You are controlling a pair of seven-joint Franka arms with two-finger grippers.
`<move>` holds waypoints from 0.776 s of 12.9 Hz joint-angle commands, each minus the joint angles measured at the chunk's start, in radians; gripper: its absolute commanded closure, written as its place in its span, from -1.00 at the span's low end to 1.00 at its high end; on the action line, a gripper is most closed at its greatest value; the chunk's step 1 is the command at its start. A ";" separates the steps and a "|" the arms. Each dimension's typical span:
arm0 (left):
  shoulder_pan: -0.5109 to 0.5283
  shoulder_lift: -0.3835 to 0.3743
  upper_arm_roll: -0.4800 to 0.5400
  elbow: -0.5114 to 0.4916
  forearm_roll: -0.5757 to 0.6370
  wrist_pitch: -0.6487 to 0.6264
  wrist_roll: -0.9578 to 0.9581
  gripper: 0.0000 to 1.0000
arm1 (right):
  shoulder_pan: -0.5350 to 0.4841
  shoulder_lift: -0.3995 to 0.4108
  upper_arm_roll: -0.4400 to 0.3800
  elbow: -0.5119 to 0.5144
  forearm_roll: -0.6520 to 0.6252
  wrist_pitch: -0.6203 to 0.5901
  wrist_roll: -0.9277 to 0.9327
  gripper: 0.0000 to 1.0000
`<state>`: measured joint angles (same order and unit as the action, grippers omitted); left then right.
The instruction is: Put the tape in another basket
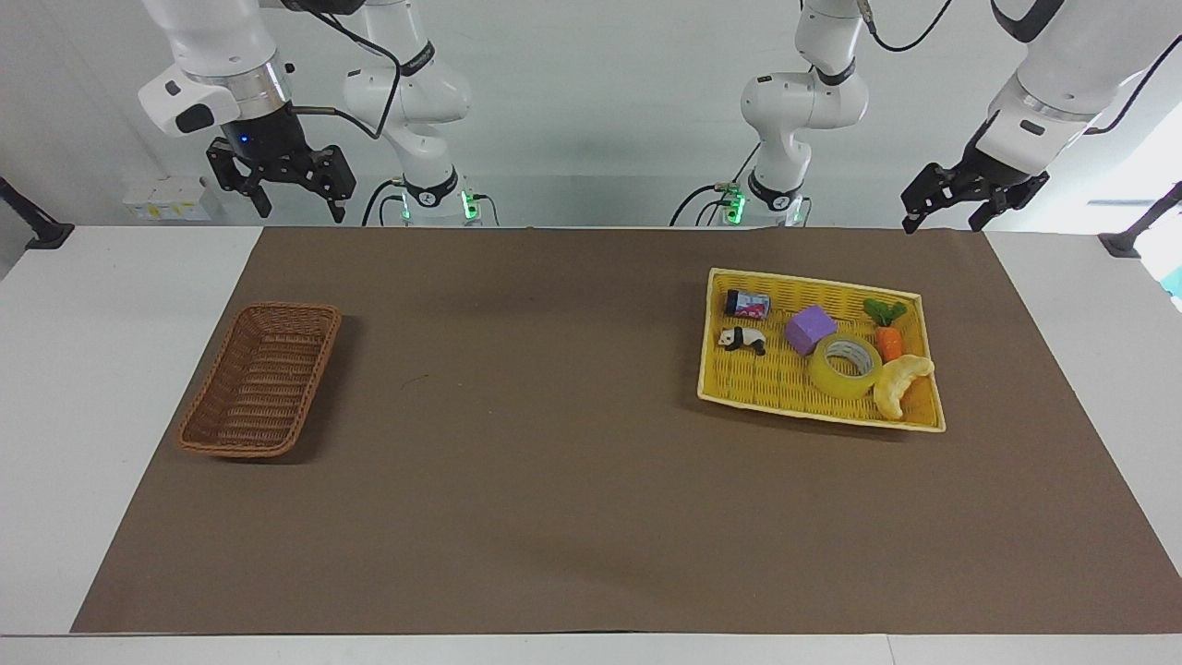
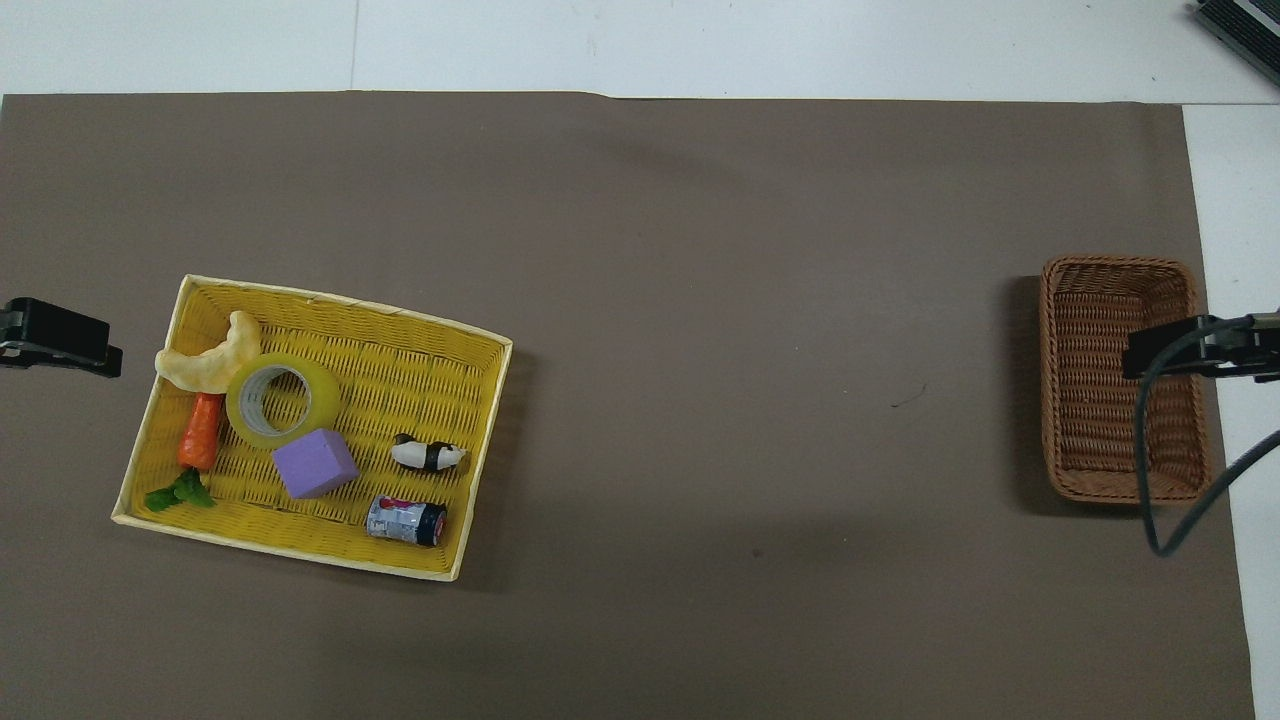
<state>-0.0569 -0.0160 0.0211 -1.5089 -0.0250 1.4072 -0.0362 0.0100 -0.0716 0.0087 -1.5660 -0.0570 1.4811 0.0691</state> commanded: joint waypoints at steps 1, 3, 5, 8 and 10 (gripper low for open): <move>0.002 -0.038 0.000 -0.080 -0.001 0.051 0.018 -1.00 | -0.013 -0.024 0.005 -0.031 0.025 0.021 0.015 -1.00; 0.002 -0.064 0.000 -0.147 0.000 0.113 0.018 -1.00 | -0.013 -0.024 0.005 -0.031 0.026 0.021 0.014 -1.00; 0.002 -0.061 0.000 -0.181 0.000 0.145 0.016 -1.00 | -0.013 -0.025 0.005 -0.032 0.046 0.019 0.015 -1.00; 0.006 -0.085 0.000 -0.273 0.000 0.226 0.016 -1.00 | -0.013 -0.030 0.005 -0.040 0.051 0.019 0.014 -1.00; 0.006 -0.084 0.000 -0.310 0.000 0.252 0.018 -1.00 | -0.013 -0.030 0.005 -0.043 0.051 0.021 0.014 -1.00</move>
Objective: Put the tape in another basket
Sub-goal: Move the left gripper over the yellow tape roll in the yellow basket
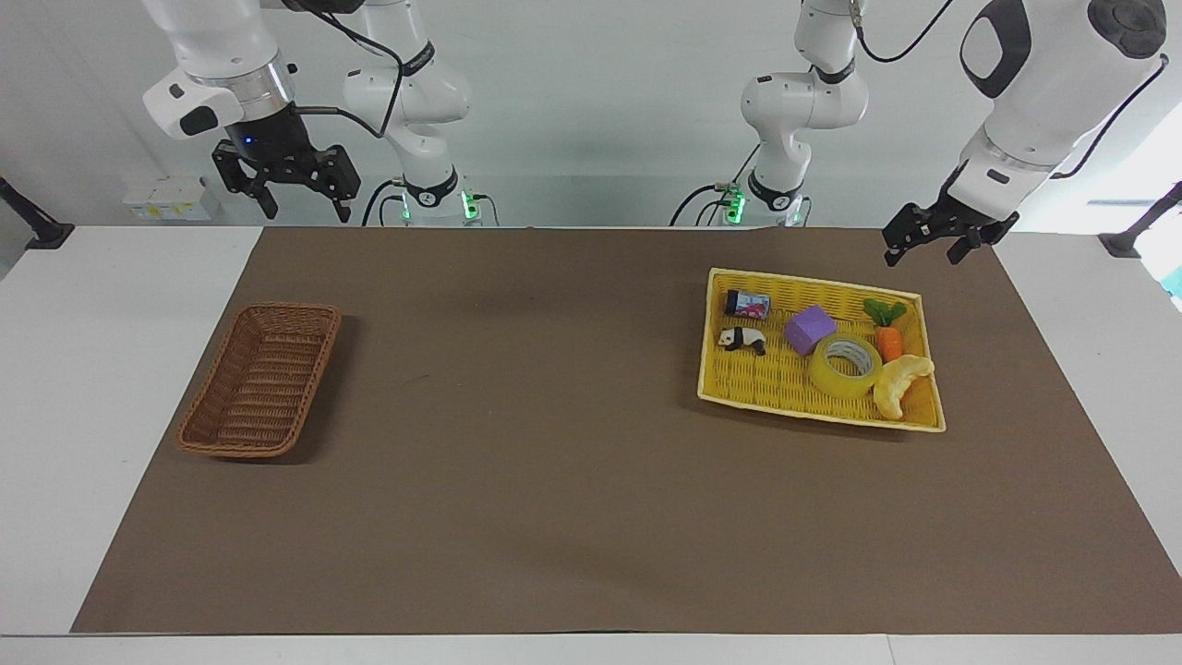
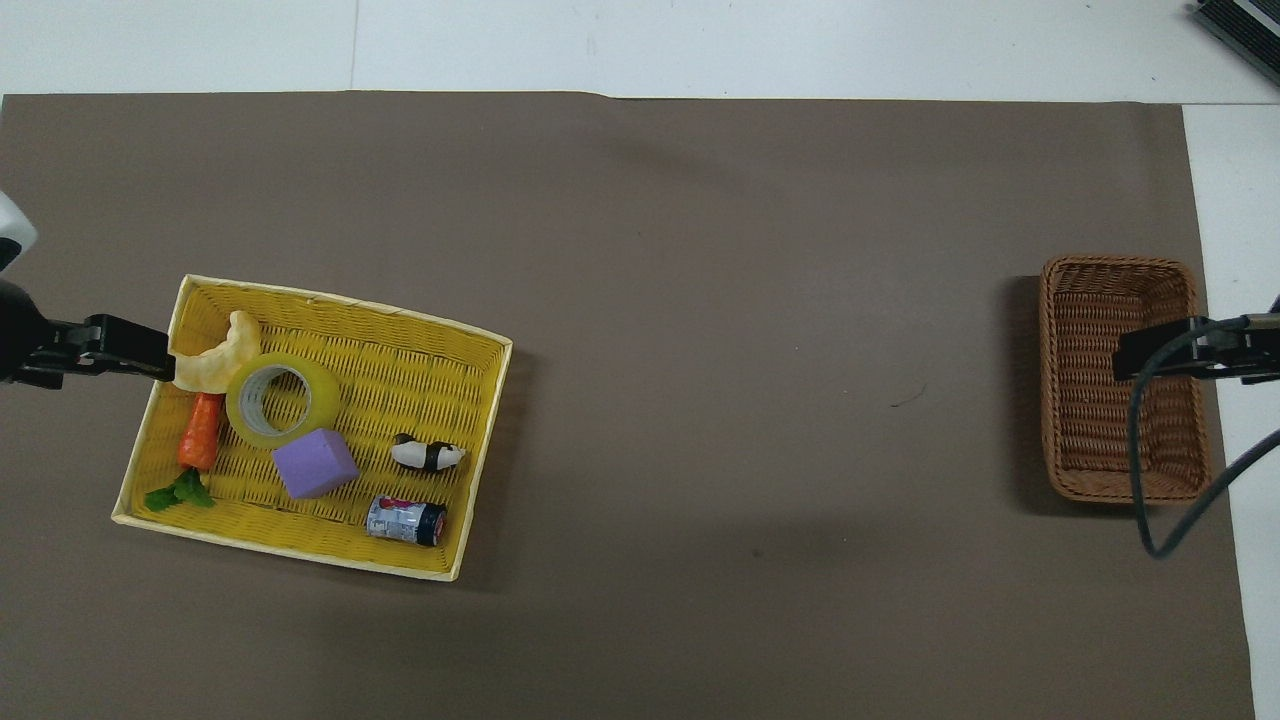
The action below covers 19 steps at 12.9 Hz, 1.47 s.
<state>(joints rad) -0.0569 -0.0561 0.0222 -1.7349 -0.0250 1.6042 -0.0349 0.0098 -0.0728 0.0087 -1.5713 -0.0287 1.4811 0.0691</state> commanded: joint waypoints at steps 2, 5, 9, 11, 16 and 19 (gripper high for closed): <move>0.005 -0.048 -0.002 -0.115 0.000 0.103 0.015 -1.00 | -0.013 -0.028 0.005 -0.038 0.023 0.021 0.012 -1.00; 0.005 -0.044 -0.001 -0.137 0.000 0.128 0.018 -1.00 | -0.013 -0.028 0.005 -0.038 0.023 0.019 0.012 -1.00; 0.009 -0.044 -0.001 -0.233 0.000 0.236 -0.002 -1.00 | -0.013 -0.028 0.005 -0.038 0.023 0.019 0.009 -1.00; 0.022 -0.036 0.001 -0.270 0.000 0.292 -0.028 -1.00 | -0.013 -0.028 0.005 -0.038 0.023 0.019 0.008 -1.00; 0.031 -0.016 0.001 -0.344 -0.001 0.390 -0.146 -1.00 | -0.013 -0.028 0.005 -0.038 0.023 0.019 0.008 -1.00; 0.051 0.036 0.001 -0.362 -0.001 0.439 -0.154 -1.00 | -0.013 -0.028 0.005 -0.038 0.023 0.019 0.008 -1.00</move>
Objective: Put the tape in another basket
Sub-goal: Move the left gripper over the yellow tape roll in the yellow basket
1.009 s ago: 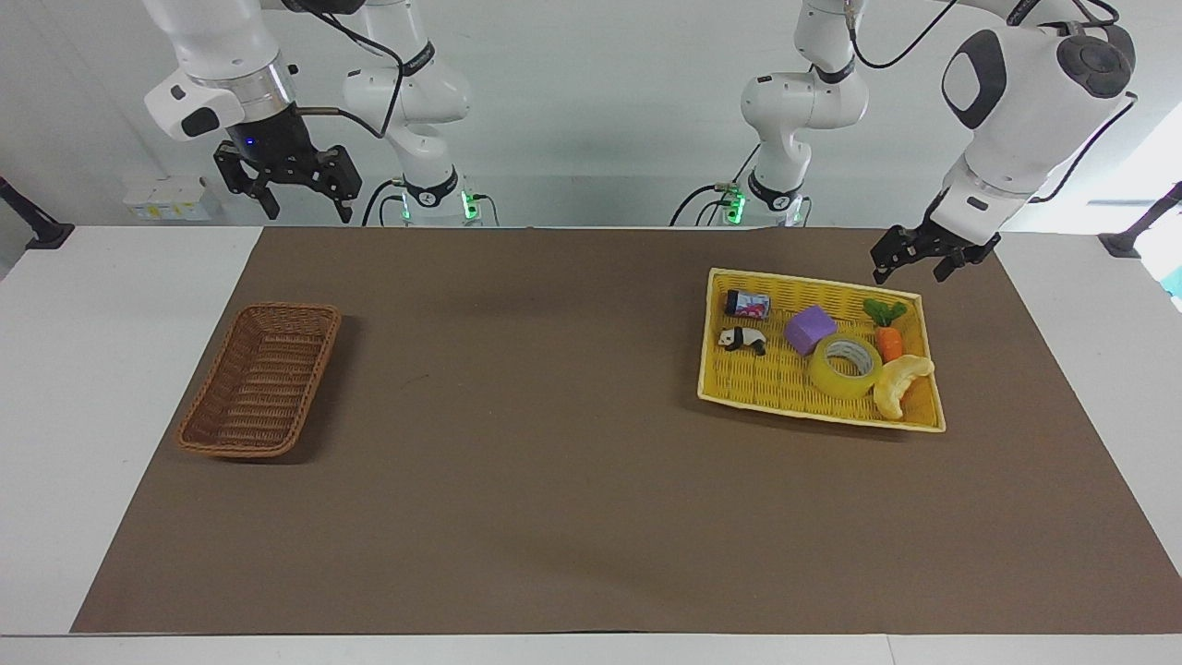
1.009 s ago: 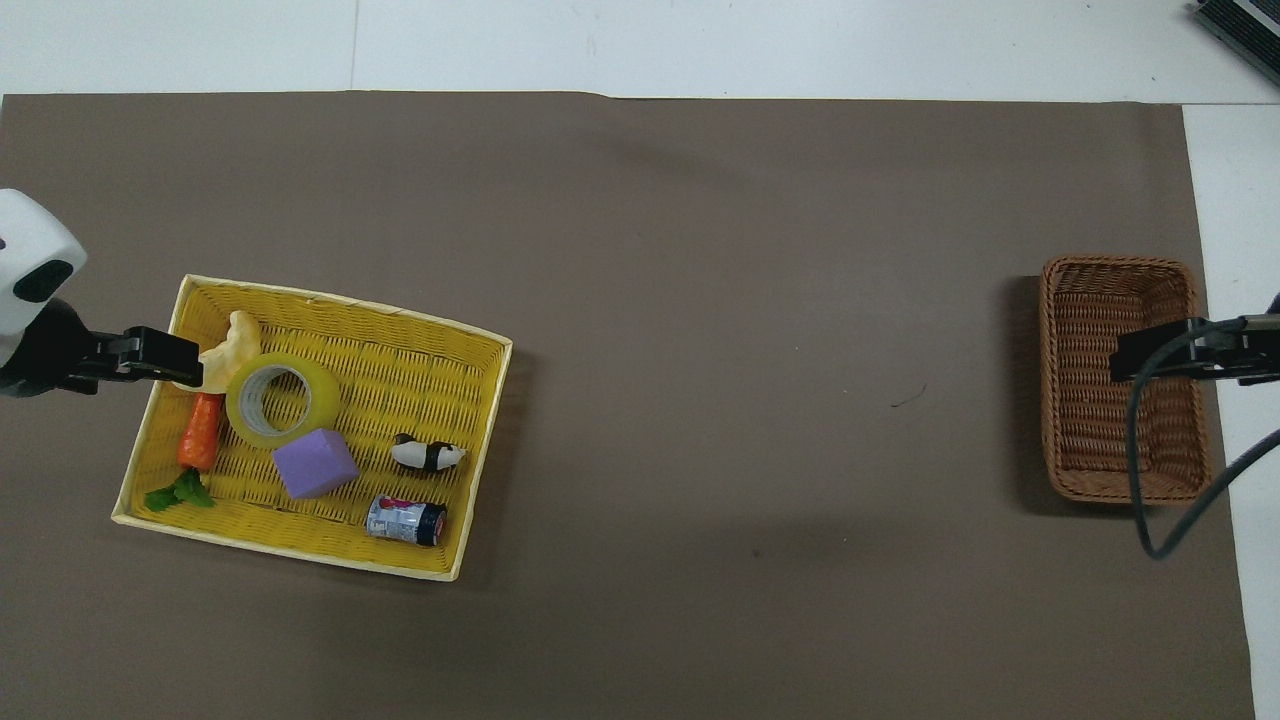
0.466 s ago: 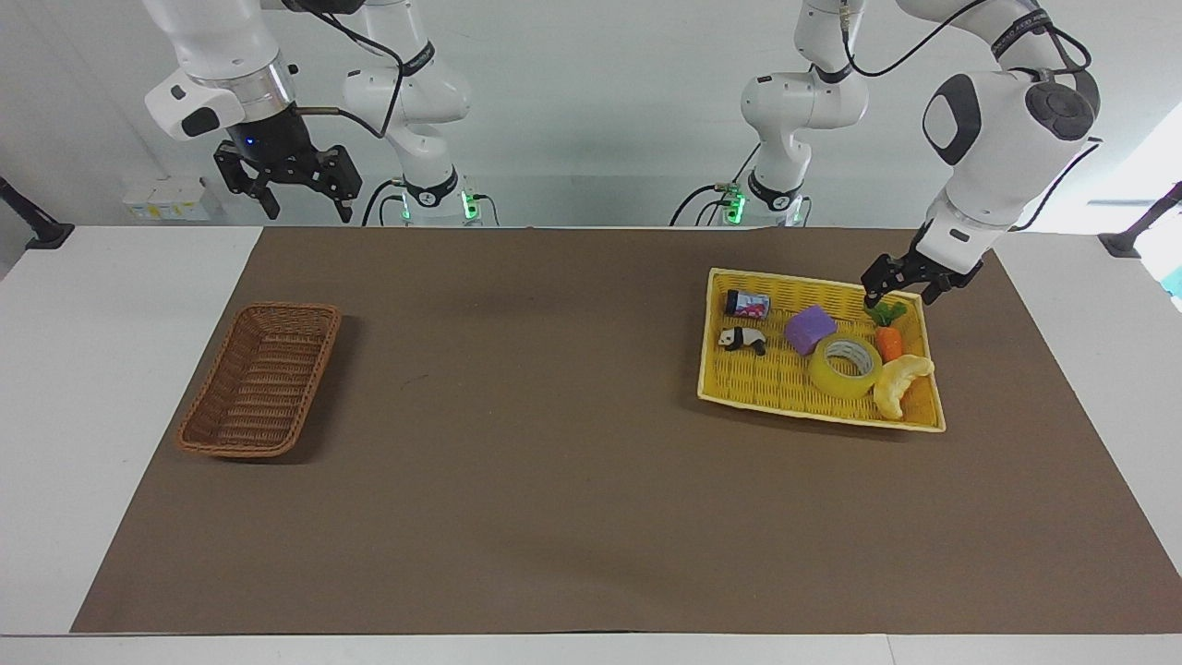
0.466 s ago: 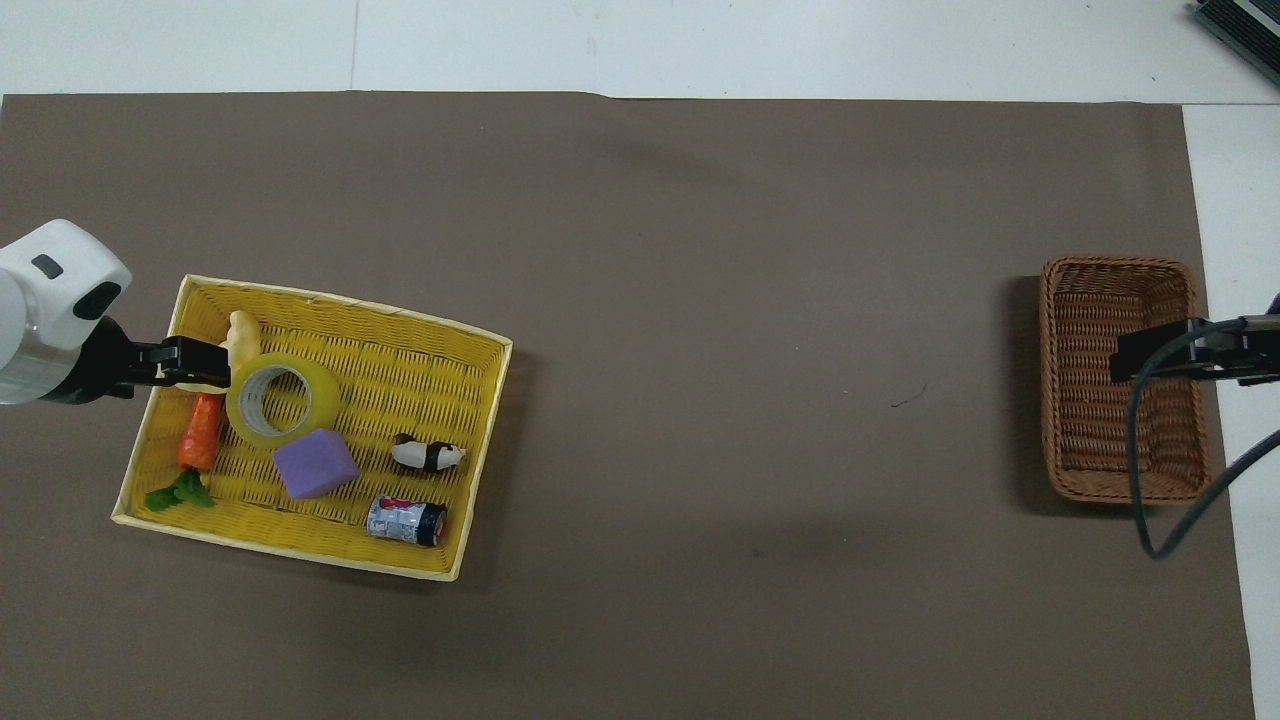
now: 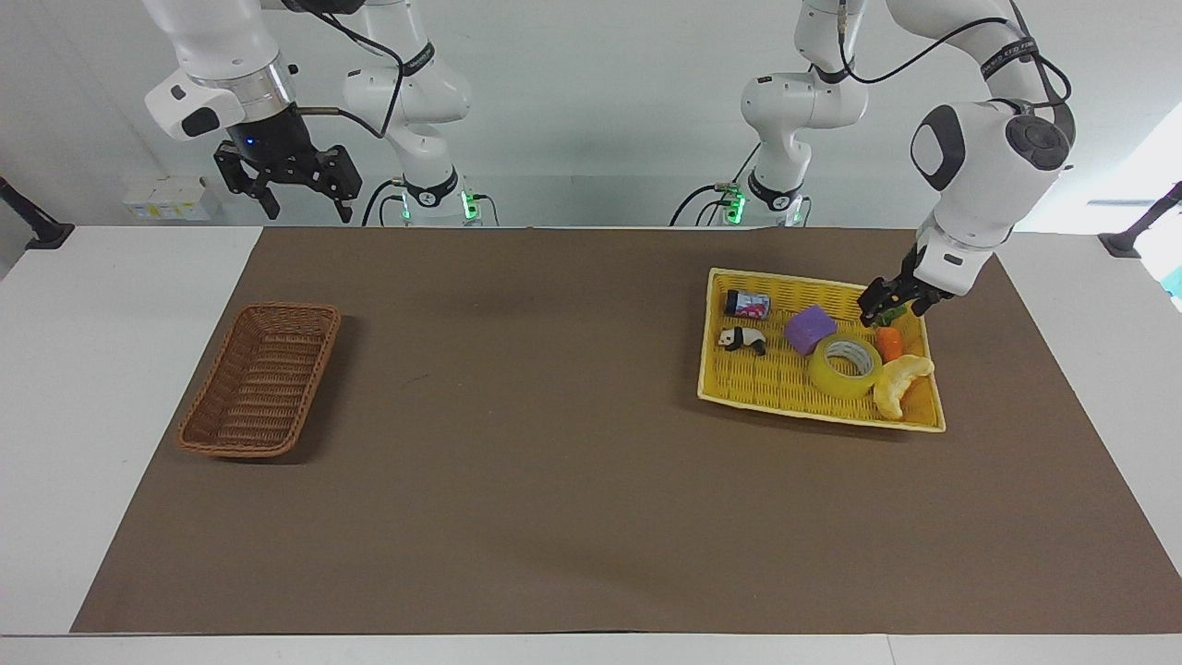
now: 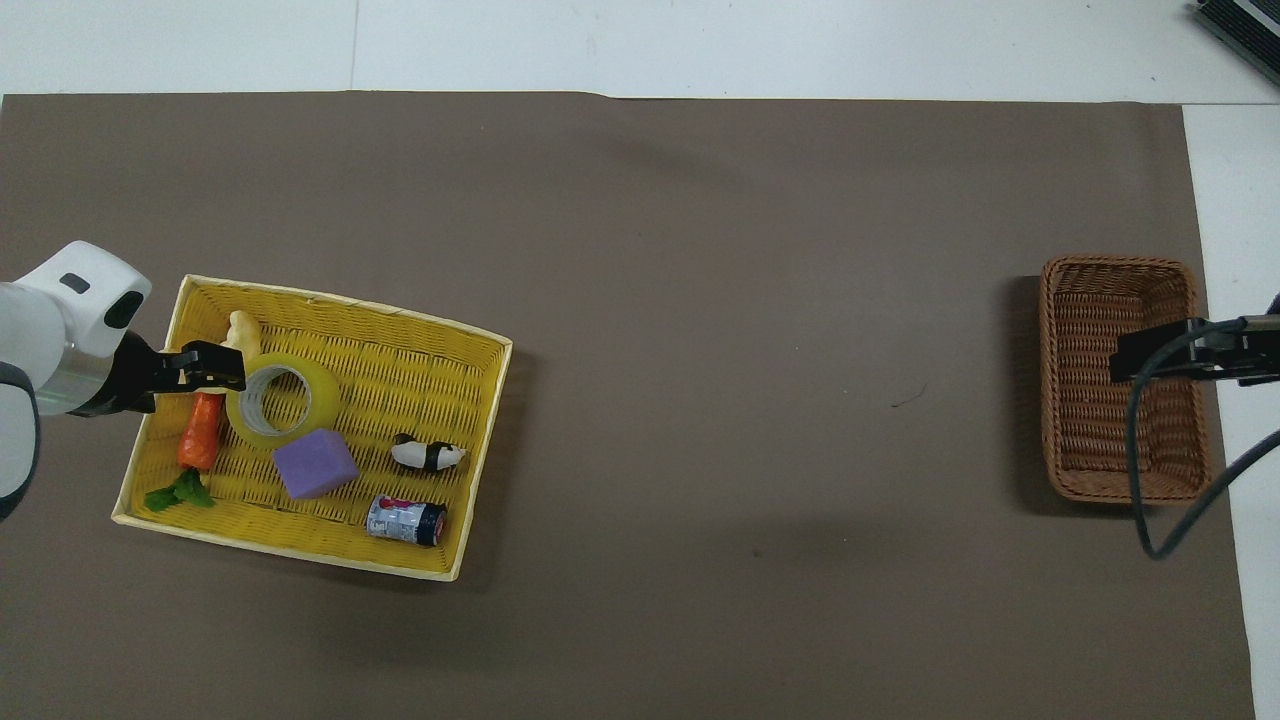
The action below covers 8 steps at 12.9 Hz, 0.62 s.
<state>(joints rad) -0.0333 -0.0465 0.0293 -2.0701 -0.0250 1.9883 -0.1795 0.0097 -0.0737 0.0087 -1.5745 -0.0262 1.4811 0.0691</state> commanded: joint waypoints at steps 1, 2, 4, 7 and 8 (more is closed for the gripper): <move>0.035 0.046 -0.006 -0.040 0.000 0.082 -0.006 -1.00 | -0.013 -0.027 0.005 -0.035 0.020 0.019 0.008 -1.00; 0.038 0.057 -0.006 -0.062 0.000 0.125 -0.005 -1.00 | -0.013 -0.027 0.005 -0.035 0.020 0.018 0.008 -1.00; 0.036 0.076 -0.006 -0.099 0.000 0.180 -0.002 -0.93 | -0.013 -0.027 0.005 -0.035 0.020 0.018 0.008 -1.00; 0.033 0.102 -0.006 -0.127 0.000 0.233 0.001 -0.44 | -0.013 -0.027 0.005 -0.035 0.020 0.018 0.008 -1.00; 0.032 0.112 -0.006 -0.125 0.000 0.239 0.005 -0.13 | -0.013 -0.027 0.005 -0.035 0.020 0.018 0.008 -1.00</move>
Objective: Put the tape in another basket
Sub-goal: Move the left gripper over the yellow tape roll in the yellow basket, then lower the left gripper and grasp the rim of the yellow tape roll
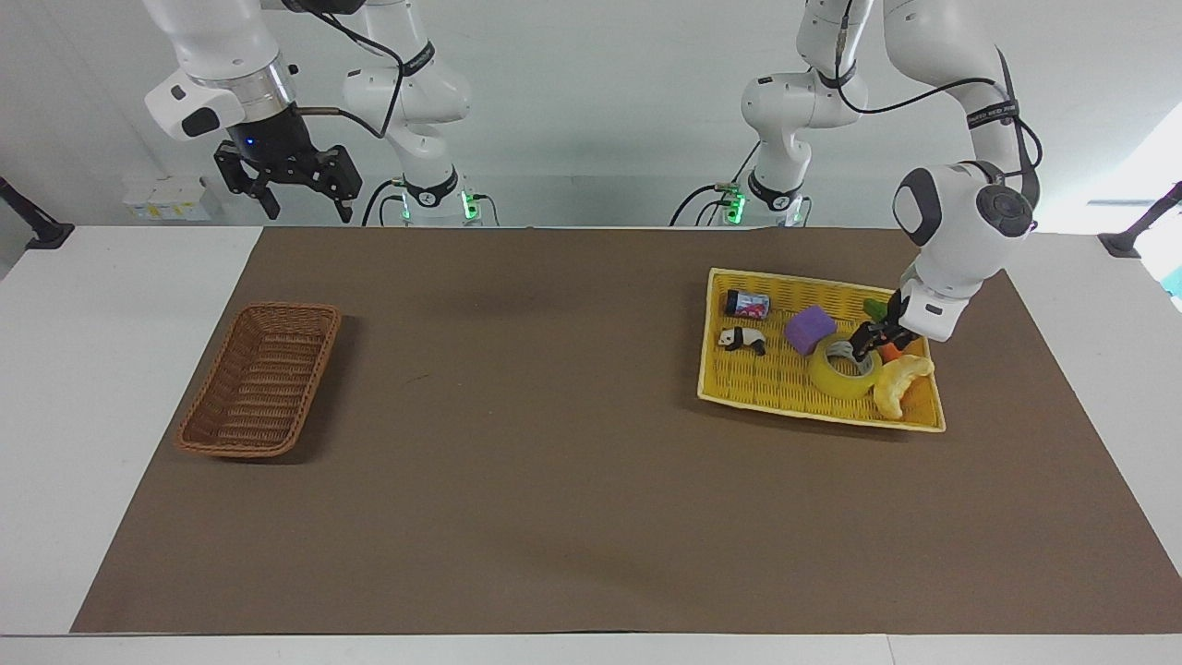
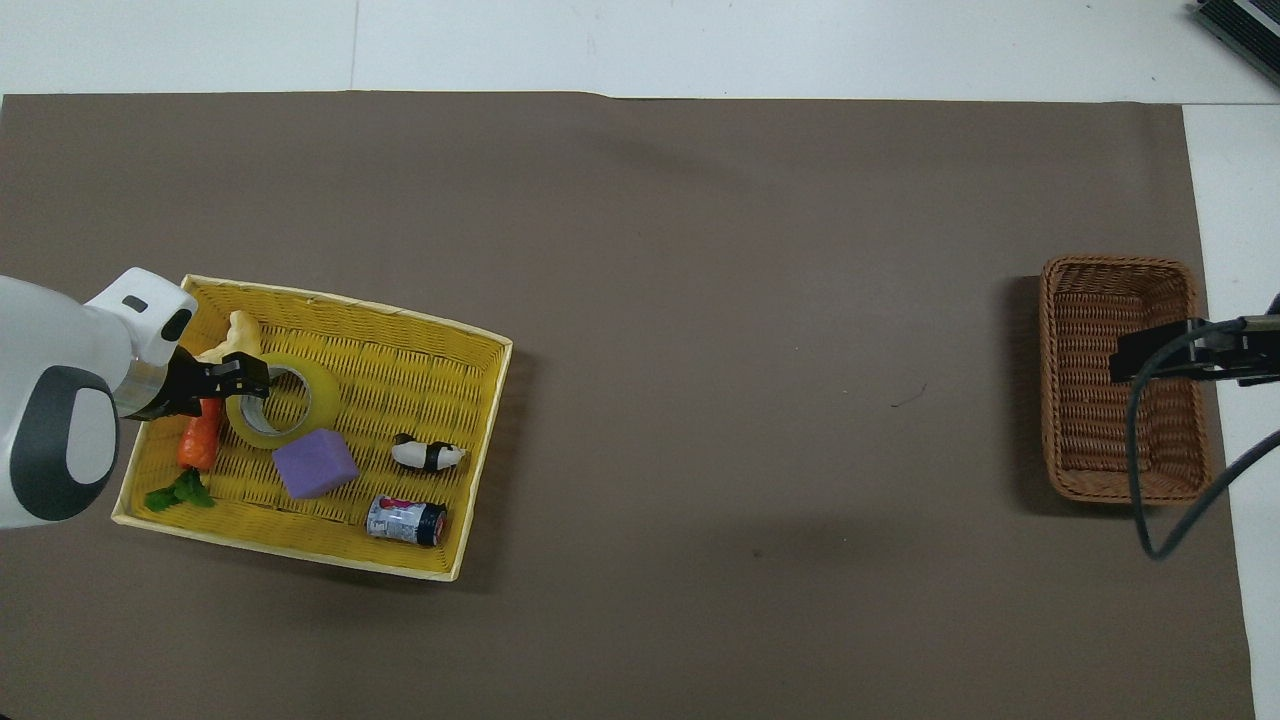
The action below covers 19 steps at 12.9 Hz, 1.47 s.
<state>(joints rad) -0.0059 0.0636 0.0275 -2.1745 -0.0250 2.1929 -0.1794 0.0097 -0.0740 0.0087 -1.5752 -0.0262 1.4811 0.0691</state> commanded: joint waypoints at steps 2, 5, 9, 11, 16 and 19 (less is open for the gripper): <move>0.007 0.025 -0.005 -0.024 0.000 0.048 0.006 0.07 | -0.014 -0.027 0.005 -0.034 0.020 0.018 0.006 -1.00; 0.007 0.039 -0.005 -0.037 0.000 0.061 0.005 0.17 | -0.014 -0.027 0.005 -0.034 0.020 0.018 0.006 -1.00; 0.007 0.082 -0.005 -0.048 0.000 0.104 0.006 1.00 | -0.014 -0.027 0.005 -0.034 0.020 0.018 0.005 -1.00; 0.009 0.085 -0.005 -0.015 0.000 0.076 0.012 1.00 | -0.014 -0.027 0.005 -0.034 0.020 0.018 0.005 -1.00; -0.002 0.082 -0.005 0.163 0.002 -0.120 0.012 1.00 | -0.014 -0.027 0.004 -0.034 0.020 0.018 0.006 -1.00; -0.009 0.079 -0.014 0.280 0.004 -0.238 0.027 1.00 | -0.014 -0.027 0.004 -0.034 0.020 0.018 0.006 -1.00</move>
<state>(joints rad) -0.0084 0.1424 0.0159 -1.9766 -0.0250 2.0413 -0.1724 0.0076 -0.0741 0.0087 -1.5757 -0.0262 1.4811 0.0691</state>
